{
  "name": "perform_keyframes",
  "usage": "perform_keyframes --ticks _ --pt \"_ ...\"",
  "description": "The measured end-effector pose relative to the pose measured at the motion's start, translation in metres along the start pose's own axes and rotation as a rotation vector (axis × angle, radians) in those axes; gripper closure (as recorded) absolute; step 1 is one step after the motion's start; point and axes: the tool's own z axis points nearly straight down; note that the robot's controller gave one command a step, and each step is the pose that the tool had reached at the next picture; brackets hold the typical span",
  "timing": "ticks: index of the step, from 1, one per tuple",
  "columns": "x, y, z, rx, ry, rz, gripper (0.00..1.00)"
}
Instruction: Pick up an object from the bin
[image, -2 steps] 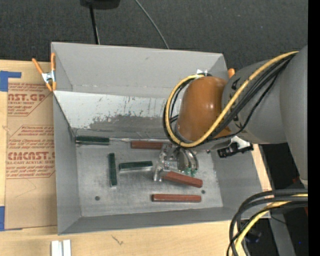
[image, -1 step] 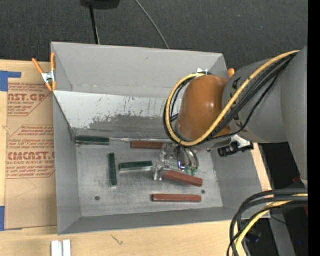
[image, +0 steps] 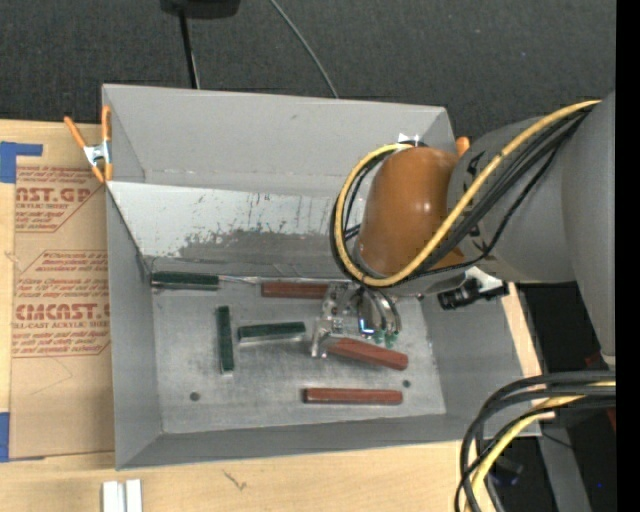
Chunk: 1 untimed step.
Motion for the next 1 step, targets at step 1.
perform_keyframes --ticks 1 --pt "-0.0001 0.0048 0.0055 0.000 0.001 0.005 1.00"
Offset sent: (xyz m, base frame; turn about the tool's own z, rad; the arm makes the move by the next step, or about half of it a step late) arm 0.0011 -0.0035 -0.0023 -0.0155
